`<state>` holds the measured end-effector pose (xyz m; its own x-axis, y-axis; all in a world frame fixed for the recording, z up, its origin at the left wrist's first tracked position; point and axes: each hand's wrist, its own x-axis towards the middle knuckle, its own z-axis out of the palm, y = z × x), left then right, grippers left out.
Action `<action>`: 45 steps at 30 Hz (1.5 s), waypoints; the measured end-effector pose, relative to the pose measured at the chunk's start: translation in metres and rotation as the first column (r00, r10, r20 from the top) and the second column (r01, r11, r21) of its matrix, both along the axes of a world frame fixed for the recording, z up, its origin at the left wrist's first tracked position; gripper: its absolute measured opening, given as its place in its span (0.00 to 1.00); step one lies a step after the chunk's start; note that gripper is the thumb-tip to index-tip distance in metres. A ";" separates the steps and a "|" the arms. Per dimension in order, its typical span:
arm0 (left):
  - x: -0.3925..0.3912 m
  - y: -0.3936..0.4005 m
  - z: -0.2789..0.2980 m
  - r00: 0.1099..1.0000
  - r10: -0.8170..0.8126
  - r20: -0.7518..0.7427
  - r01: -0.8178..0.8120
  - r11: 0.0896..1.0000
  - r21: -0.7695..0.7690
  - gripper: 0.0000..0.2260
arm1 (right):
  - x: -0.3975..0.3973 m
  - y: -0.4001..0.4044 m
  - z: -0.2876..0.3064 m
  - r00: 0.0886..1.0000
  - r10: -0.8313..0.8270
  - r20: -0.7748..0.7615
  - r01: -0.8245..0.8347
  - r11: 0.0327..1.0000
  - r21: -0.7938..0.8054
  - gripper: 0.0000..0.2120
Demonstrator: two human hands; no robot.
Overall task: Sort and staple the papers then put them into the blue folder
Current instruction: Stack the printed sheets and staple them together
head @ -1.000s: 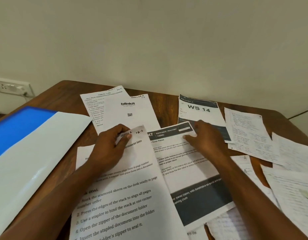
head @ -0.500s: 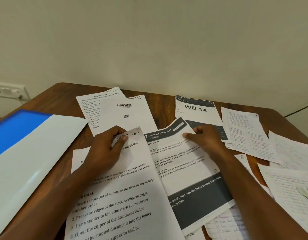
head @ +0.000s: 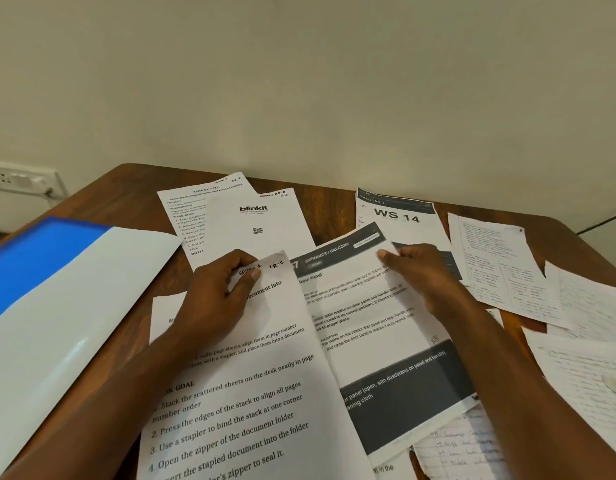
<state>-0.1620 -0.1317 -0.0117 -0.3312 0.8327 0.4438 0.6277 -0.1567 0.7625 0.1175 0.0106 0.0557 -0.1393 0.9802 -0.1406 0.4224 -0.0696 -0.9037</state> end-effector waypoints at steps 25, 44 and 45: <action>0.003 0.001 0.010 0.983 -0.071 0.167 0.042 0.984 0.171 0.04 | -0.007 0.002 0.019 0.904 -0.145 -0.402 0.172 0.985 0.031 0.05; -0.002 0.002 0.005 1.000 0.024 0.019 -0.027 0.978 0.209 0.04 | -0.056 -0.054 -0.014 0.867 0.395 -0.305 -0.450 0.883 -0.135 0.11; -0.002 0.002 0.005 0.999 0.017 0.037 -0.024 0.979 0.204 0.04 | -0.057 -0.057 -0.014 0.861 0.419 -0.287 -0.467 0.876 -0.123 0.11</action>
